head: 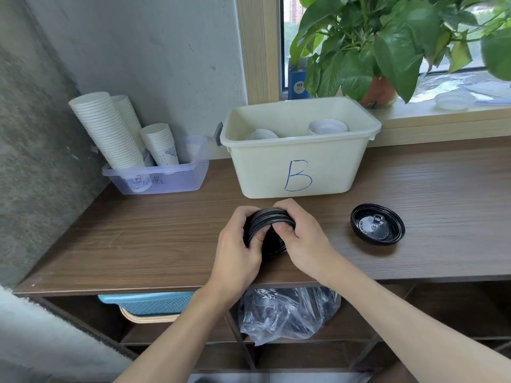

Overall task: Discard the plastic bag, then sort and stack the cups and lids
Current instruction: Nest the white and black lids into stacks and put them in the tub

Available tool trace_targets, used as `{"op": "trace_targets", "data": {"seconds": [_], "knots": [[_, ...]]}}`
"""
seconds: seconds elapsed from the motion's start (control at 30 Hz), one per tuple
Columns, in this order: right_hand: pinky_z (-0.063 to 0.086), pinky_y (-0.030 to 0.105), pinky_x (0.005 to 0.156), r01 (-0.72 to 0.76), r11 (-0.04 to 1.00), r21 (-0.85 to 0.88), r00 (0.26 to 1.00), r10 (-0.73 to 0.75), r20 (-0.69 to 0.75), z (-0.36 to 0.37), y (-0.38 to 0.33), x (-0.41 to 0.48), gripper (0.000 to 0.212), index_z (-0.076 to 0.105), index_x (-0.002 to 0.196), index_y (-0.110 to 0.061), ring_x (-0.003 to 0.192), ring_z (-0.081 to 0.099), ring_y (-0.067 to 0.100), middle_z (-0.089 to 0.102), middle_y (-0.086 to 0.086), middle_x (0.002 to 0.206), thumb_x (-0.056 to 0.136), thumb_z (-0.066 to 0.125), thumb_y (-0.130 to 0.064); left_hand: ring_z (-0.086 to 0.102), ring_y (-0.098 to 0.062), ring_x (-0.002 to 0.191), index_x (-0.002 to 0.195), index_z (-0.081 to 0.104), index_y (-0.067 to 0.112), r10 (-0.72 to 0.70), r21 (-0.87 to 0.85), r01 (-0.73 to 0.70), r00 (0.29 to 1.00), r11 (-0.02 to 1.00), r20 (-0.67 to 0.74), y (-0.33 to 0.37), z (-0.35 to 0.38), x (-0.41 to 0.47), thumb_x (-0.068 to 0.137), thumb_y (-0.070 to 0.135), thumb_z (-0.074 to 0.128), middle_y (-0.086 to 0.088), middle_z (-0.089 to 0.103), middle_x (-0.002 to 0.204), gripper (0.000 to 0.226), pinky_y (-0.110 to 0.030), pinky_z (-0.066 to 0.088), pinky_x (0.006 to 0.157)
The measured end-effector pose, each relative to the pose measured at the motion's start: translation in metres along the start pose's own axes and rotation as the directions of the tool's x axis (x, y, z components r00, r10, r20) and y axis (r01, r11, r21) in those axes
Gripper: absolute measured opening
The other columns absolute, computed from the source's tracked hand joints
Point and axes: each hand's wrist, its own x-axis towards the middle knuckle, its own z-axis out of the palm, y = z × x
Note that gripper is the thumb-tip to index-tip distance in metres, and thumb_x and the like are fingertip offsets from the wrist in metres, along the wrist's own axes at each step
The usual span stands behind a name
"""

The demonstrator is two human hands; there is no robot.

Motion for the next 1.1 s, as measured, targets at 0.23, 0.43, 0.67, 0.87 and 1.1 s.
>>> {"op": "trace_targets", "data": {"seconds": [0.23, 0.43, 0.67, 0.87, 1.1], "knots": [[0.039, 0.021, 0.070, 0.000, 1.000, -0.026, 1.000, -0.001, -0.025, 0.005, -0.001, 0.001, 0.015, 0.055, 0.093, -0.011, 0.074, 0.049, 0.011, 0.056, -0.004, 0.078, 0.086, 0.052, 0.002, 0.053, -0.002, 0.071, 0.094, 0.052, 0.016, -0.012, 0.013, 0.011, 0.999, 1.000, 0.031, 0.004, -0.003, 0.002, 0.091, 0.000, 0.060, 0.011, 0.059, 0.077, 0.018, -0.011, 0.039, 0.066], [0.039, 0.008, 0.085, -0.039, 0.998, 0.043, 0.999, 0.040, -0.024, 0.009, 0.001, 0.004, 0.023, 0.052, 0.119, -0.017, 0.098, 0.055, 0.000, 0.062, -0.012, 0.103, 0.096, 0.053, -0.019, 0.056, 0.004, 0.082, 0.102, 0.053, 0.013, -0.134, -0.020, 0.133, 0.987, 0.991, -0.085, 0.000, -0.004, 0.005, 0.096, 0.005, 0.055, 0.005, 0.062, 0.091, 0.010, -0.007, 0.039, 0.075], [0.036, 0.004, 0.083, -0.062, 0.998, -0.001, 0.996, 0.061, -0.064, 0.010, 0.006, 0.006, 0.022, 0.051, 0.119, -0.018, 0.102, 0.055, 0.006, 0.061, -0.006, 0.110, 0.098, 0.048, -0.017, 0.064, -0.009, 0.091, 0.103, 0.057, 0.024, -0.257, -0.127, 0.251, 0.966, 0.959, -0.030, -0.005, -0.005, 0.011, 0.095, 0.016, 0.059, 0.003, 0.068, 0.099, 0.012, -0.021, 0.048, 0.084], [0.040, 0.017, 0.092, -0.076, 0.997, 0.010, 0.996, 0.077, -0.055, 0.010, 0.007, 0.007, 0.034, 0.051, 0.127, -0.016, 0.109, 0.056, 0.007, 0.063, -0.005, 0.117, 0.097, 0.046, -0.032, 0.062, 0.005, 0.092, 0.111, 0.064, 0.013, -0.200, -0.085, 0.196, 0.979, 0.977, -0.038, -0.003, -0.005, 0.011, 0.095, 0.009, 0.059, 0.009, 0.069, 0.101, 0.017, -0.008, 0.044, 0.082], [0.039, 0.014, 0.084, -0.116, 0.993, -0.002, 0.993, 0.116, -0.005, 0.009, 0.005, 0.006, 0.028, 0.047, 0.125, -0.015, 0.103, 0.055, 0.011, 0.062, -0.002, 0.112, 0.097, 0.047, -0.015, 0.058, 0.008, 0.082, 0.100, 0.056, 0.014, -0.226, -0.017, 0.226, 0.971, 0.974, -0.076, -0.003, -0.002, 0.010, 0.094, 0.012, 0.060, 0.008, 0.065, 0.090, 0.008, -0.005, 0.041, 0.072]]}}
